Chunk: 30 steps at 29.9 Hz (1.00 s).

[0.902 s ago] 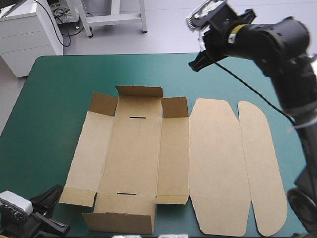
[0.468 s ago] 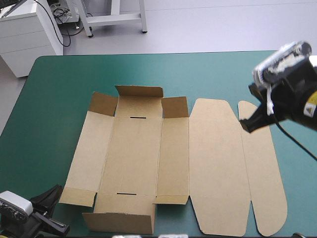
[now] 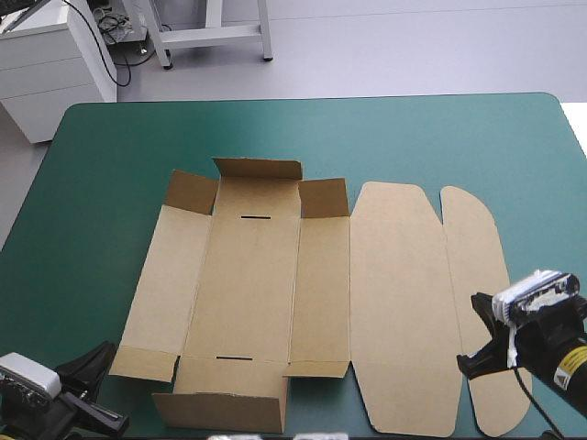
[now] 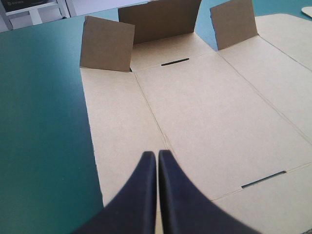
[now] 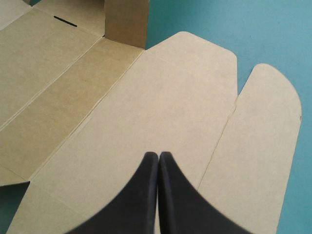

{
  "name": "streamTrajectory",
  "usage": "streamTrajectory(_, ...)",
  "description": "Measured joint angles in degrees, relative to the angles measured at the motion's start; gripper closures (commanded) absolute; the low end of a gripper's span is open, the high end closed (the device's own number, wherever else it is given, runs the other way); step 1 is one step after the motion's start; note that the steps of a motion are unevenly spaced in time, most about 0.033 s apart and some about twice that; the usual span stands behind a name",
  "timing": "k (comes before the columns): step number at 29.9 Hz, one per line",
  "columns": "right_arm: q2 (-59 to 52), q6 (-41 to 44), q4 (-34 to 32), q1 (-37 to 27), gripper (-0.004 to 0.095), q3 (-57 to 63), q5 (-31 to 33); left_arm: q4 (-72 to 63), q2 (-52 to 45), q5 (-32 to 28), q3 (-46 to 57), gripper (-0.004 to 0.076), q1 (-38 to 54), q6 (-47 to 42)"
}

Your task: Fold the box

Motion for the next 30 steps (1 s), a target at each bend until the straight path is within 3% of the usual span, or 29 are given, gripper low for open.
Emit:
streamTrajectory(12,-16.55,2.96,1.68,0.00,0.0924,15.49,-3.89,0.00,0.00,0.00,0.00,0.0730,0.00,0.00)
streamTrajectory(16,-20.29,3.18,3.13,0.00,0.0924,17.71,-5.02,0.00,0.00,0.00,0.00,0.0688,0.00,0.00)
streamTrajectory(19,-21.66,3.33,3.27,0.00,0.0924,17.84,-5.45,0.00,0.00,0.00,0.00,0.0567,0.00,0.00)
streamTrajectory(22,-21.85,3.38,3.45,0.00,0.0924,17.84,-5.75,0.00,0.00,0.00,0.00,0.0381,0.00,0.05)
streamTrajectory(23,-21.85,3.38,3.45,0.00,0.0924,17.84,-5.75,0.00,0.00,0.00,0.00,0.0262,0.00,0.05)
streamTrajectory(25,-21.85,3.38,3.45,0.00,0.0924,17.84,-5.75,-0.05,0.00,0.00,0.00,0.0152,0.00,0.05)
streamTrajectory(27,-21.85,3.38,3.45,0.00,0.0924,17.84,-5.75,-0.27,0.00,0.00,0.00,0.0098,0.00,0.05)
streamTrajectory(30,-21.85,3.38,3.52,0.00,0.0924,17.84,-5.75,-1.44,0.00,0.00,0.00,0.0108,0.00,-0.13)
